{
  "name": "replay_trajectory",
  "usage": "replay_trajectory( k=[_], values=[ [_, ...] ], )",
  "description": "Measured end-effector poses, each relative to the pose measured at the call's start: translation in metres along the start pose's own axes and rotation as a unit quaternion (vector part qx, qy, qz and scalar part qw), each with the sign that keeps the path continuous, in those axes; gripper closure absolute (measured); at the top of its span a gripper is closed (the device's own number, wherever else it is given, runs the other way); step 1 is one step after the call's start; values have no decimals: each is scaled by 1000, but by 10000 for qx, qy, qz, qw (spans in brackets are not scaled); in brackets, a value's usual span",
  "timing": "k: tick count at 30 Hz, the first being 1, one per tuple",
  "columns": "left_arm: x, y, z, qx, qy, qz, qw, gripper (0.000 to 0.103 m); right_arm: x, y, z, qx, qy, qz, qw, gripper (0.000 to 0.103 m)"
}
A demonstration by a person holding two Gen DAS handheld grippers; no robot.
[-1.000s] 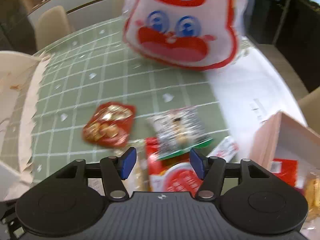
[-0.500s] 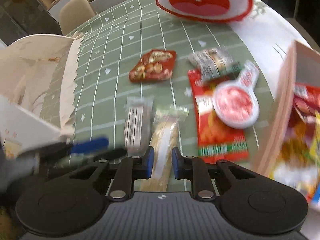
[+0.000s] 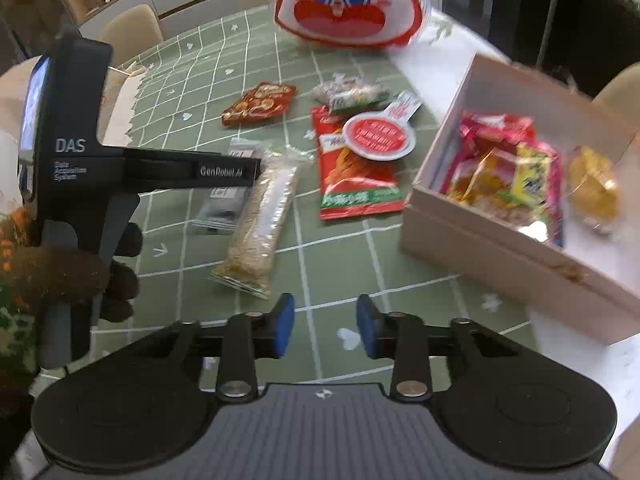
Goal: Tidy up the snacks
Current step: 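Grasp the clear brown biscuit packet with the left tool while the right tool lifts the grain bar, then carry the biscuit packet and grain bar over the pink box with both tools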
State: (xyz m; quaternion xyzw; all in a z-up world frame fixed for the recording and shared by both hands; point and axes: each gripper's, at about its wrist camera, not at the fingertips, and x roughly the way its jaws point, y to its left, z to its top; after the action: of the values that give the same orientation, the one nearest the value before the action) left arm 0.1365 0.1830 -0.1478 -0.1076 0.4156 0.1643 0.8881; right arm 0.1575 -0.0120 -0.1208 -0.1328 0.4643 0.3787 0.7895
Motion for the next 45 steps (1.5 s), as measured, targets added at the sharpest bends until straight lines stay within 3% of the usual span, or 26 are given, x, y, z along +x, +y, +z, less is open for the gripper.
replay_trajectory(
  k=[3,6,9,12,16,18,21,23,29,32,40,43,45],
  values=[
    [-9,6,-10,-2,15,-206,9998,56,-4,3,-2,-108,-145,-166,9997,62],
    [-26,14,-27,5,39,-367,9993,57,-7,8,1,-156,-387,-291,9987,50],
    [-44,20,-47,-22,115,-501,9987,57,-10,20,10,-295,-777,-377,9958,44],
    [-58,23,-60,5,222,-538,9983,57,0,30,27,-322,-899,-120,9954,42],
    [-66,24,-68,50,310,-554,9980,56,32,34,51,82,-560,371,9977,42],
    [-67,24,-68,56,331,-549,9979,55,52,35,58,209,-312,427,9984,46],
    [-67,23,-66,77,360,-556,9978,55,66,38,55,43,-80,320,9994,68],
    [-66,24,-66,64,349,-617,9975,53,61,39,49,-107,1,403,9991,73],
    [-69,21,-75,289,144,-599,9977,54,19,26,15,-128,-12,438,9990,74],
    [-73,18,-78,229,160,-621,9977,59,-8,17,-7,-32,-95,376,9992,74],
    [-116,-23,-93,743,-11,-1343,9882,61,-86,-33,-58,626,-532,-103,9966,74],
    [-145,-43,-78,820,-264,-1764,9805,61,-116,-53,-71,923,-810,-230,9922,74],
    [-171,-58,-58,857,-633,-2060,9727,61,-139,-62,-78,1039,-1071,-322,9883,74]
  ],
)
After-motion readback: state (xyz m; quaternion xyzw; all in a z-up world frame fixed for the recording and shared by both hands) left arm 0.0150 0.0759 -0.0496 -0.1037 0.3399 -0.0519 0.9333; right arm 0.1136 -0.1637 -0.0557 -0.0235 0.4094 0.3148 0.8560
